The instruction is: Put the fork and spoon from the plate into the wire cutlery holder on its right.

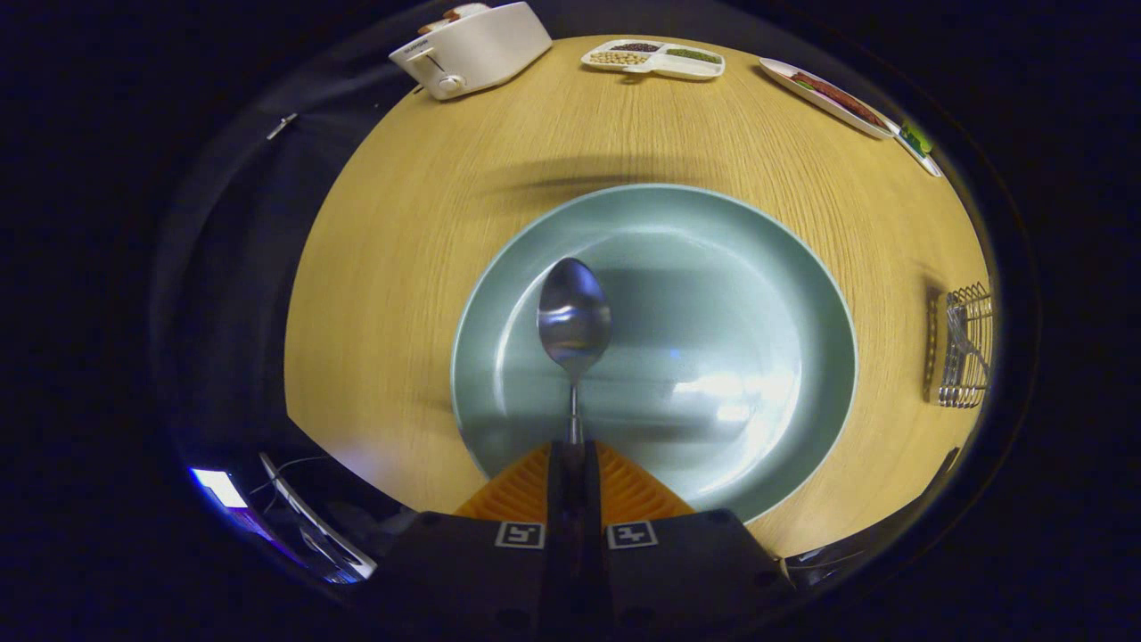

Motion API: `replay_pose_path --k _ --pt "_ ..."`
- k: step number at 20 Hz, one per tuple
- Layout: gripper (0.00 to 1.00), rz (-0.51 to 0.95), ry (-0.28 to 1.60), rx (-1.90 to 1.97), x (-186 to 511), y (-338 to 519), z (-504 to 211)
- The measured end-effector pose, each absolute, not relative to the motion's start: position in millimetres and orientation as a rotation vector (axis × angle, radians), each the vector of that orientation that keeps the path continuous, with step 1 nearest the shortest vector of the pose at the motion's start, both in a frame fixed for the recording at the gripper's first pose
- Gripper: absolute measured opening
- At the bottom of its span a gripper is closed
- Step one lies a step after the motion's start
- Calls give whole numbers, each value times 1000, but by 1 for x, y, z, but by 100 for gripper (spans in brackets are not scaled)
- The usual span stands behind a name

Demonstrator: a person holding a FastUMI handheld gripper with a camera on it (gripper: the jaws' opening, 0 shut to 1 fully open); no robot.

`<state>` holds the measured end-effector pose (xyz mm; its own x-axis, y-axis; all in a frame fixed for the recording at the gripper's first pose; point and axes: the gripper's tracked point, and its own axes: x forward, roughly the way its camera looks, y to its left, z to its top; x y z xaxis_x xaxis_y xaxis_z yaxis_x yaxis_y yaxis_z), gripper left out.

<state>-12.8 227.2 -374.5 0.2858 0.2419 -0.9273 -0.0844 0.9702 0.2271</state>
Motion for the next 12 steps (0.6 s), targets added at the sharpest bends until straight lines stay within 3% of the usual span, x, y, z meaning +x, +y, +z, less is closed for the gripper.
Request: replay_pose_path --k 12 --pt "9 308 1213 204 -17 177 -316"
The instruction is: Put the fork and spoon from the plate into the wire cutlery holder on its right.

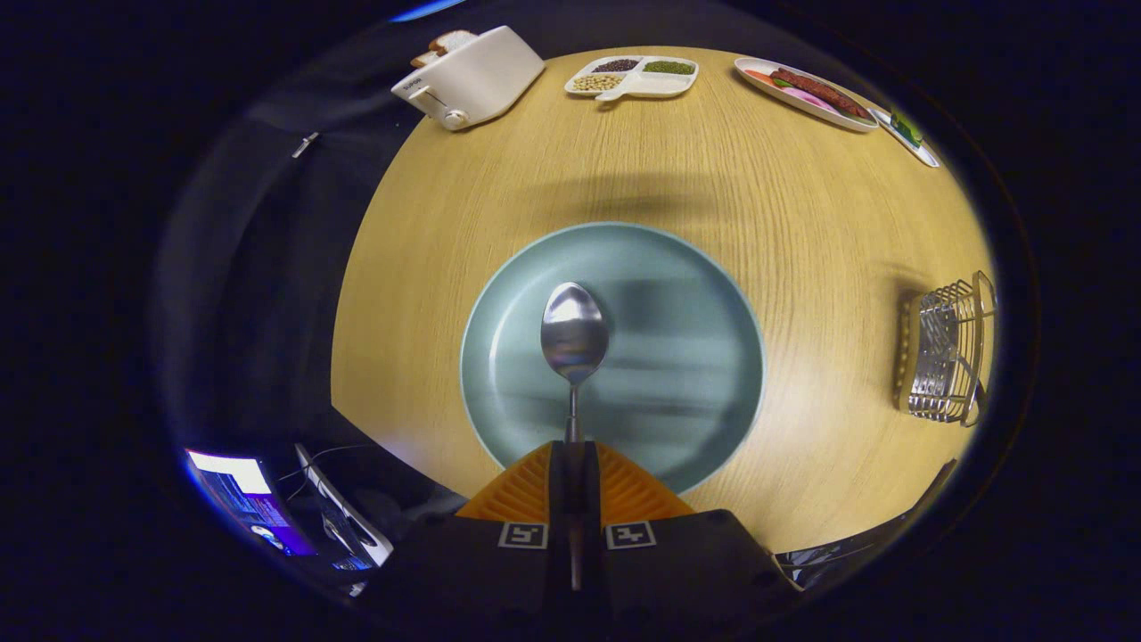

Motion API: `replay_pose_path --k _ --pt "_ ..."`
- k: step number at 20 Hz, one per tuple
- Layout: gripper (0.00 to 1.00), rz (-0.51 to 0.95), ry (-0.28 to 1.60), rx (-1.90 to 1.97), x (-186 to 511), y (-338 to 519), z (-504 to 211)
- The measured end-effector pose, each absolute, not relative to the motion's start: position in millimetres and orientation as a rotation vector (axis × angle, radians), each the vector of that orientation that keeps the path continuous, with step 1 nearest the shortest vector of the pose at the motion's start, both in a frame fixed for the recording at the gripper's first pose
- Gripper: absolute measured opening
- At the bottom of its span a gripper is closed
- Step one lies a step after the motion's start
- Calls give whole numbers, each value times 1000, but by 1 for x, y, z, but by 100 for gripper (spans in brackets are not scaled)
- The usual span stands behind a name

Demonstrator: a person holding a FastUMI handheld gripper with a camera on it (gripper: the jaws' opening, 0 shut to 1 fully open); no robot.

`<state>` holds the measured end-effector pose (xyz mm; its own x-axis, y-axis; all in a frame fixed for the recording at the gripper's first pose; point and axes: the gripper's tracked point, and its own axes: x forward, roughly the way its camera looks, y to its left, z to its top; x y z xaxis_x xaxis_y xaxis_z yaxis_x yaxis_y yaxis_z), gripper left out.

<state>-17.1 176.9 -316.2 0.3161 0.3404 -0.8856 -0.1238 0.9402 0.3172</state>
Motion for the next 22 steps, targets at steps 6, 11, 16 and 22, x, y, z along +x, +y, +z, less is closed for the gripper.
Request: replay_pose_path --k 6,11,16,22 --pt "9 337 1175 211 -25 126 -259" --pt "9 301 1155 225 -36 65 -229" --pt "9 222 1202 233 -43 -6 -221" --pt "9 157 1291 252 -43 -54 -219"
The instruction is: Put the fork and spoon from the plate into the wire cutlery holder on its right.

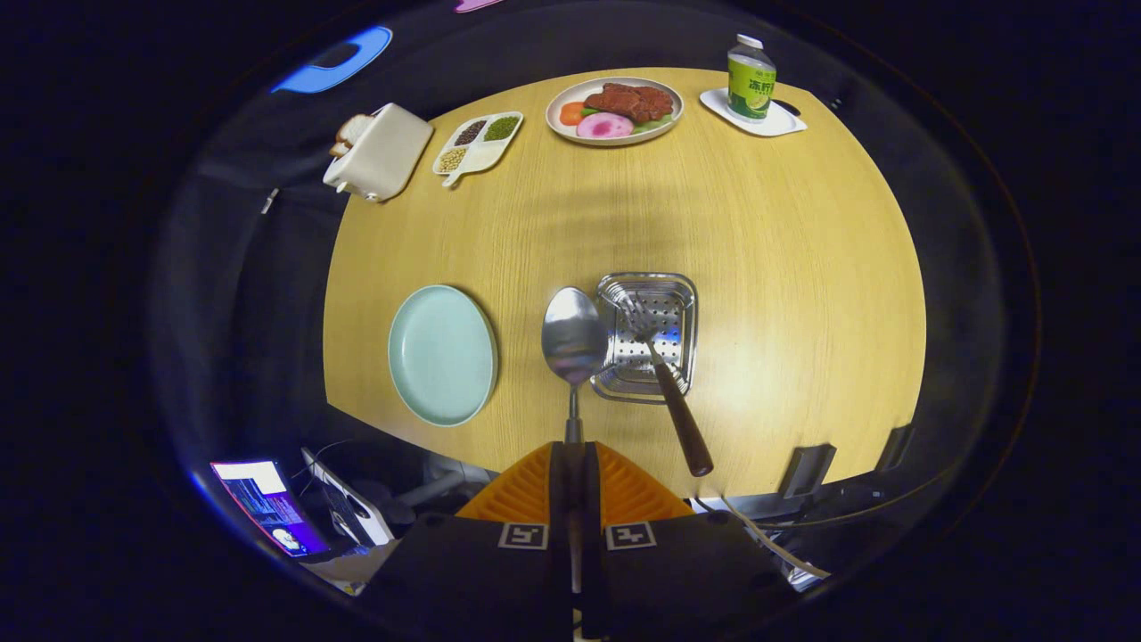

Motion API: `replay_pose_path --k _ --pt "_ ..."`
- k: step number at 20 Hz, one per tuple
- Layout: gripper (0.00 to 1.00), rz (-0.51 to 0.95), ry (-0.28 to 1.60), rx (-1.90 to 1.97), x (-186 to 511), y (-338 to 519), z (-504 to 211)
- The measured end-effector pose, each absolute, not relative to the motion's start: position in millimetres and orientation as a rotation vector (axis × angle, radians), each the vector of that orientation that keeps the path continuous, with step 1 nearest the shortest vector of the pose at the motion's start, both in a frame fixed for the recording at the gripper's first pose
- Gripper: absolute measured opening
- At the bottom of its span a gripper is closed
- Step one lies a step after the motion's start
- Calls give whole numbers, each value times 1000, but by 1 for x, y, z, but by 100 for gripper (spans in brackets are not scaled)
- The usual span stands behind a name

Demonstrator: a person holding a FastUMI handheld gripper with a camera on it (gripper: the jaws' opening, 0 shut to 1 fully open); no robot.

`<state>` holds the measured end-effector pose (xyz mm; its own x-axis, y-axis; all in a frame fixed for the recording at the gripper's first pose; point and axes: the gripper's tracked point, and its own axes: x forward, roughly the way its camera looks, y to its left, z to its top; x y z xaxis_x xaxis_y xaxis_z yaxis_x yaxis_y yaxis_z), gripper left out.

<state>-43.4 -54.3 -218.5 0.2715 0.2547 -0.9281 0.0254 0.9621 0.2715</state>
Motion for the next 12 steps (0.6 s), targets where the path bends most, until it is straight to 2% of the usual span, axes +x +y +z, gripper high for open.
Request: replay_pose_path --k 6,12 --pt "9 137 1418 243 -46 -66 -233" --pt "9 46 1487 327 -35 -72 -243"
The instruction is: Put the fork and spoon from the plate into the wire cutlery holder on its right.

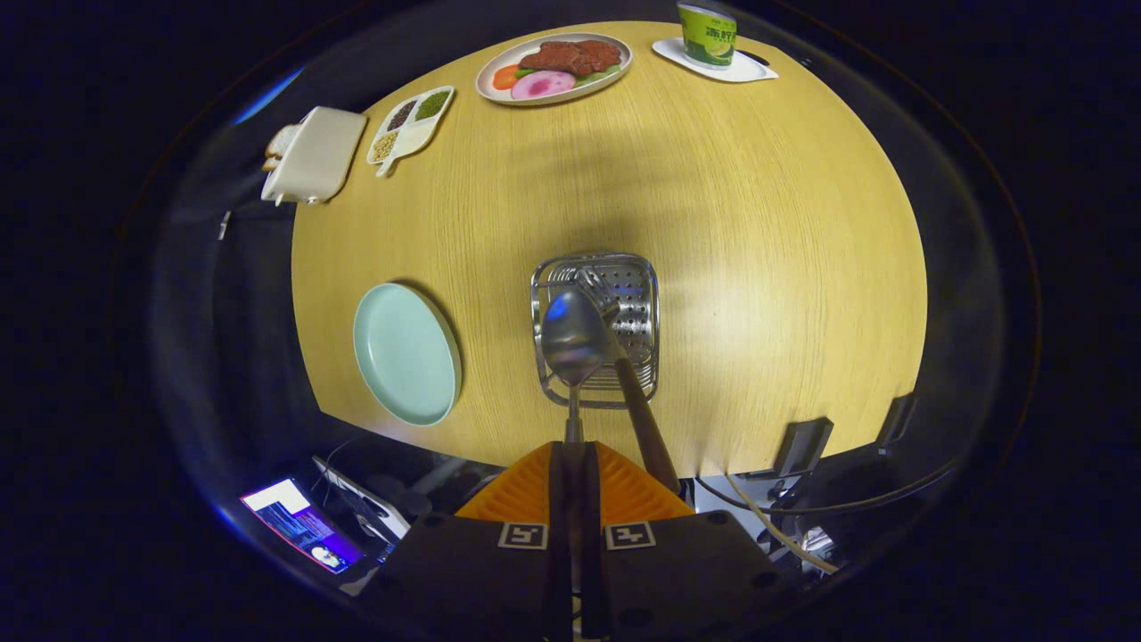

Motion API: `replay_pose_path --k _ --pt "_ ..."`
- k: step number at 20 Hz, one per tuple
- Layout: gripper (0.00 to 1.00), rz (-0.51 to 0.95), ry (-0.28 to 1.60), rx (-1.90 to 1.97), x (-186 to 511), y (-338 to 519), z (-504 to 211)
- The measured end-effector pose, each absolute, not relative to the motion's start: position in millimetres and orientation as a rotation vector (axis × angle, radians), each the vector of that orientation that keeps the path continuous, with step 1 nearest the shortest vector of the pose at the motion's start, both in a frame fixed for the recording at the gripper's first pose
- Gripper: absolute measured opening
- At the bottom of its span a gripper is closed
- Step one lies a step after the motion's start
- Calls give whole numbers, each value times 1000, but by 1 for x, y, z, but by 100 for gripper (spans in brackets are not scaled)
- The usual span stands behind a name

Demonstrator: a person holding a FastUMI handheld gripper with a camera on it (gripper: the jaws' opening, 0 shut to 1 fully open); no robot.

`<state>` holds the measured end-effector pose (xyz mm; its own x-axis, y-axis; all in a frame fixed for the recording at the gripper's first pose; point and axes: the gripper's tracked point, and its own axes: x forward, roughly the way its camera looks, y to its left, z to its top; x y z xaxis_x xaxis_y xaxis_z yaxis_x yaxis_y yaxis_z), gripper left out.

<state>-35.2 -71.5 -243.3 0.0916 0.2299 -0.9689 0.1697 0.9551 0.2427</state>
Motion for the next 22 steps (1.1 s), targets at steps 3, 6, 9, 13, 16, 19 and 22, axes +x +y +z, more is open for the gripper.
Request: replay_pose_path --k 3,6,9,13,16,19,22 --pt "12 24 1497 320 -30 -78 -247" --pt "17 1 1468 349 -21 -79 -241" --pt "43 13 1395 333 -12 -85 -228" --pt "89 41 1252 343 -4 -85 -197" --pt "100 62 1115 371 2 -80 -168" --pt "99 73 968 369 6 -79 -133" --pt "99 87 826 304 0 -79 -95"
